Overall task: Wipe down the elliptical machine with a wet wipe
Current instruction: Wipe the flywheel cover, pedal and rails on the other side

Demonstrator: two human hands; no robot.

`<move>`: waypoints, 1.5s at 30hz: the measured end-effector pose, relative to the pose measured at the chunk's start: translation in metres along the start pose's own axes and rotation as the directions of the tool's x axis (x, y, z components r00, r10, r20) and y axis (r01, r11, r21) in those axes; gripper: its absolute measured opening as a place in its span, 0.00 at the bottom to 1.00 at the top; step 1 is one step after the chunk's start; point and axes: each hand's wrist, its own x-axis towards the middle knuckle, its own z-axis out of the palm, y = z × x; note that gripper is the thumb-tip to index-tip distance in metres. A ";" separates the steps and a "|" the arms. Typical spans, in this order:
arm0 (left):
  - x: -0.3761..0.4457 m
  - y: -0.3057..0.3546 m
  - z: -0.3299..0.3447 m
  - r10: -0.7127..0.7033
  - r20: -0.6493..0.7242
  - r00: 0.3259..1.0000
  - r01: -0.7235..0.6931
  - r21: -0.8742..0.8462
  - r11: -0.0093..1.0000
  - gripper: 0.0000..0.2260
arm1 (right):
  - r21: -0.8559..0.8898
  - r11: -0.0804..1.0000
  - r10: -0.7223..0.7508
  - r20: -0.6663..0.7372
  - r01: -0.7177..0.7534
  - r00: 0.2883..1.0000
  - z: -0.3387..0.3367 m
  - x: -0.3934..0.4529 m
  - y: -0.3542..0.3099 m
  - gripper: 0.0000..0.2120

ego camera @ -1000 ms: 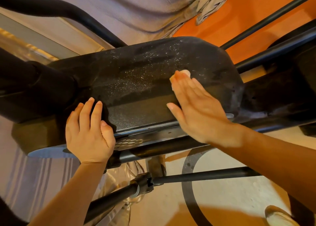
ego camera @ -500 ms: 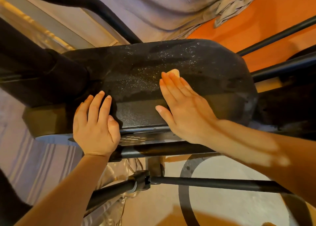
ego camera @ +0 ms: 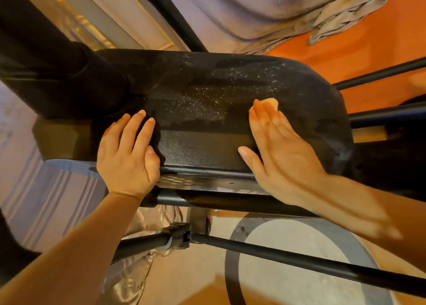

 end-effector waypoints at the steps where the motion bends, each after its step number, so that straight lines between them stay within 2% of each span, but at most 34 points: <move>1: 0.000 0.000 0.000 0.001 -0.002 1.000 -0.001 0.000 1.000 0.23 | 0.009 0.999 -0.043 -0.022 0.043 0.999 0.002 0.009 -0.011 0.35; 5: 0.001 0.000 0.000 0.000 -0.001 1.000 0.000 0.018 1.000 0.23 | 0.017 0.975 -0.222 -0.045 0.223 0.974 0.013 0.034 -0.051 0.33; 9: 0.000 0.001 0.000 -0.008 -0.002 1.000 0.008 0.010 1.000 0.23 | 0.038 0.937 -0.347 0.010 0.347 0.938 0.009 0.031 -0.030 0.31; 12: 0.001 0.001 0.000 -0.018 0.000 1.000 0.018 0.009 1.000 0.23 | 0.066 0.981 -0.186 0.006 0.185 0.983 -0.001 0.015 0.005 0.30; 15: 0.002 0.002 0.000 -0.018 -0.002 1.000 0.018 0.006 1.000 0.23 | -0.051 0.999 -0.003 -0.040 0.001 0.999 -0.007 -0.003 0.026 0.30; 20: 0.002 0.002 0.001 -0.024 -0.019 1.000 0.024 -0.017 1.000 0.22 | 0.015 0.988 0.157 -0.129 -0.156 0.979 0.002 0.003 -0.004 0.32; 22: 0.002 0.002 0.000 -0.033 -0.015 0.999 0.033 -0.023 0.999 0.22 | 0.038 0.998 0.050 -0.130 -0.046 0.990 0.007 0.011 -0.028 0.30; 25: 0.002 0.003 0.000 -0.031 0.003 1.000 0.031 -0.022 0.999 0.22 | 0.090 0.981 -0.171 -0.047 0.175 0.984 0.014 0.022 -0.058 0.30; 29: 0.003 0.003 -0.002 -0.035 0.006 0.999 0.035 -0.029 0.999 0.22 | 0.092 0.899 -0.435 0.070 0.428 0.898 0.006 0.026 -0.030 0.28; 30: 0.003 0.003 -0.003 -0.038 0.004 0.999 0.038 -0.033 0.999 0.22 | 0.082 0.894 -0.447 0.075 0.441 0.891 0.003 0.023 -0.017 0.28; 32: 0.004 0.003 -0.004 -0.045 0.015 0.999 0.046 -0.045 0.998 0.22 | 0.047 0.947 -0.320 0.041 0.318 0.947 0.000 0.014 0.011 0.28; 34: 0.004 0.003 -0.005 -0.047 0.034 0.998 0.049 -0.047 0.998 0.22 | -0.080 0.980 -0.180 0.032 0.182 0.983 -0.003 0.009 0.030 0.29; 36: 0.003 0.002 -0.007 -0.045 0.064 0.997 0.049 -0.053 0.997 0.22 | -0.154 0.972 -0.173 0.051 0.179 0.984 -0.002 0.006 0.040 0.30; 38: 0.003 0.002 -0.011 -0.052 0.112 0.992 0.058 -0.048 0.997 0.21 | -0.141 0.969 -0.198 0.047 0.203 0.979 -0.003 0.005 0.044 0.30; 40: 0.003 0.008 -0.018 -0.119 0.166 0.979 0.130 -0.057 0.990 0.20 | -0.129 0.958 -0.252 0.044 0.256 0.967 -0.006 0.005 0.046 0.29; 42: 0.002 0.031 -0.026 -0.313 0.197 0.929 0.334 -0.085 0.939 0.20 | -0.065 0.927 -0.361 0.103 0.368 0.927 -0.010 -0.003 0.054 0.27; 43: 0.003 0.046 -0.030 -0.439 0.191 0.878 0.461 -0.090 0.883 0.22 | -0.078 0.879 -0.455 0.157 0.471 0.876 -0.014 -0.006 0.060 0.27; 45: 0.006 0.083 -0.034 -0.665 0.173 0.727 0.684 -0.093 0.724 0.25 | -0.222 0.702 -0.623 0.270 0.677 0.734 -0.019 -0.002 0.073 0.27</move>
